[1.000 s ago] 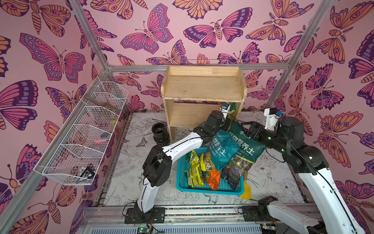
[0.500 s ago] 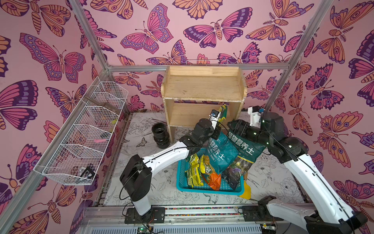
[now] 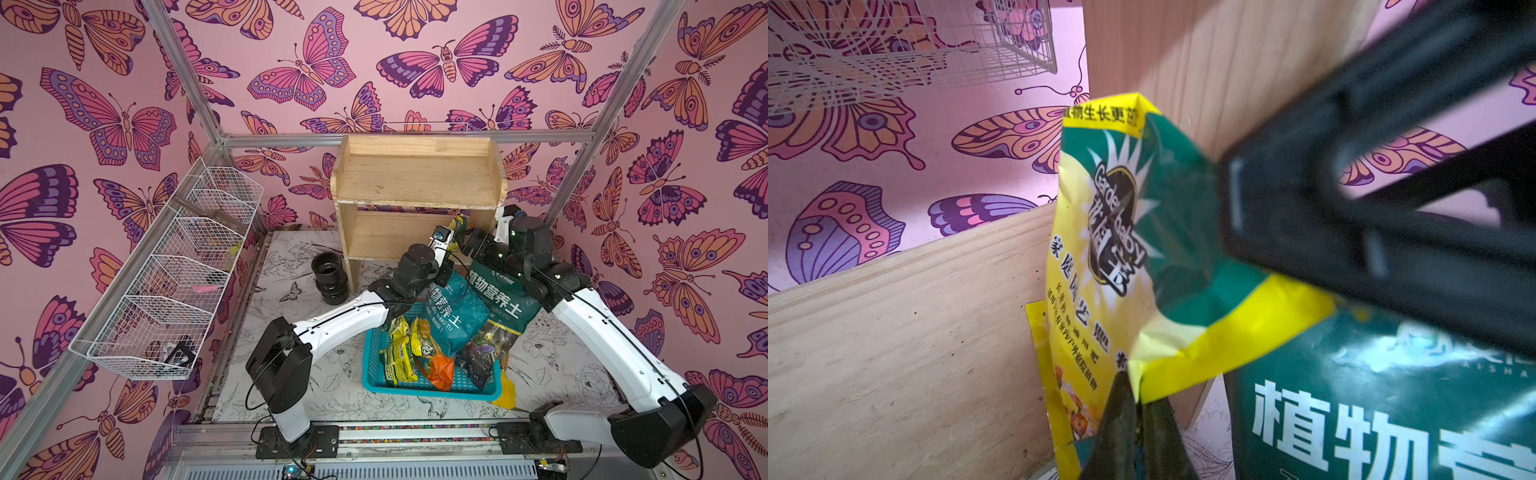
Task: Take down the fertilizer bag from the shelf
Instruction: Pick up the fertilizer bag from the shelf.
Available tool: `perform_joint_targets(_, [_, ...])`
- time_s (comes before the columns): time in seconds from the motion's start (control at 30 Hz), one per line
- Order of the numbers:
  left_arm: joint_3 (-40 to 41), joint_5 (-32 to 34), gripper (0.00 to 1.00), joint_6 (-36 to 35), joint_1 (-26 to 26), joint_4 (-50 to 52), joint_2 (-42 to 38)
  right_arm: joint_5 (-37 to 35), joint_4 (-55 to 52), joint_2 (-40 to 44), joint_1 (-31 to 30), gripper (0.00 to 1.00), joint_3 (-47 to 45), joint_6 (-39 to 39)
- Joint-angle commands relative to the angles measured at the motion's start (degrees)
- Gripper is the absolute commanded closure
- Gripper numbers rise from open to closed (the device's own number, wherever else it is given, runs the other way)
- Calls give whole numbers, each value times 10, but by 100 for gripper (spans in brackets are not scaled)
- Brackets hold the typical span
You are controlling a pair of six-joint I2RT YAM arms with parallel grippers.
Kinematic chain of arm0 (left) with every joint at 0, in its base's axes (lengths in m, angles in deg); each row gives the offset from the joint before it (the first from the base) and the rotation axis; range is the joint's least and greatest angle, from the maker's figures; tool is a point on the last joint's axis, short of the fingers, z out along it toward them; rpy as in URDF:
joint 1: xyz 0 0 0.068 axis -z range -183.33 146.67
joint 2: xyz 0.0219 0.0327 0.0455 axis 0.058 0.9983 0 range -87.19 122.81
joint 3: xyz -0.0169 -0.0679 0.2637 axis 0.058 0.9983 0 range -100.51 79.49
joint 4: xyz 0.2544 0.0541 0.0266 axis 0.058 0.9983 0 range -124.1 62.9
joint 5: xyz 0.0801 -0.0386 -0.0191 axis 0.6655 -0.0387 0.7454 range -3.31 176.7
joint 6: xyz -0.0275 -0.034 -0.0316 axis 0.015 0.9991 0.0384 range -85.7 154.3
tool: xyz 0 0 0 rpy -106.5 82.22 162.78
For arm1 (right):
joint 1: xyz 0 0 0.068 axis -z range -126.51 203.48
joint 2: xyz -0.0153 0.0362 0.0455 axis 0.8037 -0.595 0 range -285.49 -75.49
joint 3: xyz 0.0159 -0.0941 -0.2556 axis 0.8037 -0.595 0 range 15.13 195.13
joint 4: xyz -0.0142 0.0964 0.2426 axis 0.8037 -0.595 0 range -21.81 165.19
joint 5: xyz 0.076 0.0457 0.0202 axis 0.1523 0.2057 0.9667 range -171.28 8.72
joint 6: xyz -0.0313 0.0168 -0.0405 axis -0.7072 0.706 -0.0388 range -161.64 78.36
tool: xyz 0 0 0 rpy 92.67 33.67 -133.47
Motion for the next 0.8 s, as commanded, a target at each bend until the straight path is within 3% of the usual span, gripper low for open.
perform_joint_targets(0.0, [11,2,100,-10,2,-19,-18,-11,34,-23,-7,20,33,2])
perform_joint_targets(0.13, [12,2,100,-10,2,-23,-19,-13,40,-54,-12,22,44,5])
perform_joint_targets(0.37, [14,5,100,-11,2,-27,-23,-13,42,-84,-24,40,54,9])
perform_joint_targets(0.47, [13,4,100,-9,2,-30,-23,-19,40,-84,-30,52,48,10])
perform_joint_targets(0.63, [14,5,100,-7,2,-32,-27,-15,48,-70,-32,86,27,16])
perform_joint_targets(0.67, [16,5,97,-7,1,-32,-29,-19,49,-64,-34,90,21,16])
perform_joint_targets(0.7, [18,7,83,-6,2,-31,-32,-23,49,-57,-35,94,17,15])
perform_joint_targets(0.73, [22,8,63,-7,2,-32,-36,-26,49,-52,-36,95,15,14])
perform_joint_targets(0.77, [26,14,36,-3,2,-33,-40,-29,51,-45,-37,95,11,11])
